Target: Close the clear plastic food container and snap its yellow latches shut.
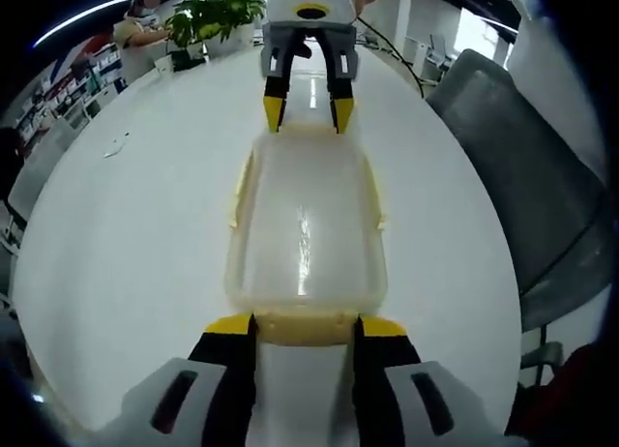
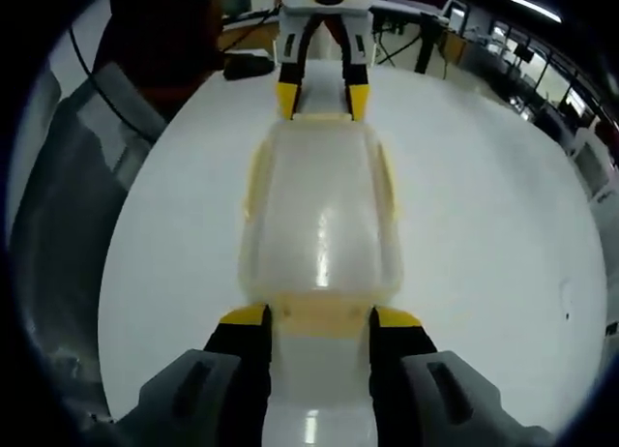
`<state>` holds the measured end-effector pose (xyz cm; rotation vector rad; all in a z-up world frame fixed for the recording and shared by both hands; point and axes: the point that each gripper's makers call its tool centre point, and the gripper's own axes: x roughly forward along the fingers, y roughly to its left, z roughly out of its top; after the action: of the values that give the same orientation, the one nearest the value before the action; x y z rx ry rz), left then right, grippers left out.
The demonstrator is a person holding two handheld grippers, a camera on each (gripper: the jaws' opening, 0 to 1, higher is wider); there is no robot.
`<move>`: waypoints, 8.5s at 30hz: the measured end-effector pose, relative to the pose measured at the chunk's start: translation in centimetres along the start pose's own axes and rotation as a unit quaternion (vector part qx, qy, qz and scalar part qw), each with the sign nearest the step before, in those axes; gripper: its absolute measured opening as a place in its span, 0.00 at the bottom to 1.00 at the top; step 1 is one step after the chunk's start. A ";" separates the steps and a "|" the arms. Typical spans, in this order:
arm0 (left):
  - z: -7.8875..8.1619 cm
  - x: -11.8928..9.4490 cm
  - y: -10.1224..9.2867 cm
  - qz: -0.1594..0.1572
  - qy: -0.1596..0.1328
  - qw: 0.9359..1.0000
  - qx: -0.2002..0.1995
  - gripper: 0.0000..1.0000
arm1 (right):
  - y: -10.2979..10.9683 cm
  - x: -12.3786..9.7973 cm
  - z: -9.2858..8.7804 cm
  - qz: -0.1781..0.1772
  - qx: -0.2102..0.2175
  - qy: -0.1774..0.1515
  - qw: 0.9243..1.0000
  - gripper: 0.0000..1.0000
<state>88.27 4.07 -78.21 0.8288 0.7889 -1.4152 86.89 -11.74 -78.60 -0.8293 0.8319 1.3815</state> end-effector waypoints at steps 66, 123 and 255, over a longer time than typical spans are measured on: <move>20.7 1.9 -2.2 0.020 -0.006 0.998 0.054 0.32 | 3.3 -16.9 -12.0 -0.064 0.005 0.009 0.998 0.36; 24.1 7.2 -1.6 -0.004 -0.003 0.999 0.054 0.33 | 2.6 -17.0 -18.3 -0.051 0.018 0.020 0.998 0.36; 24.0 7.4 -2.3 0.071 -0.167 0.829 -0.530 0.18 | 1.8 -17.4 -17.6 -0.143 0.579 -0.211 0.775 0.16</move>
<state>85.49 -20.36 -72.41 -0.2263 1.0315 -0.7381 84.48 -35.51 -71.81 0.3217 0.9384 0.5137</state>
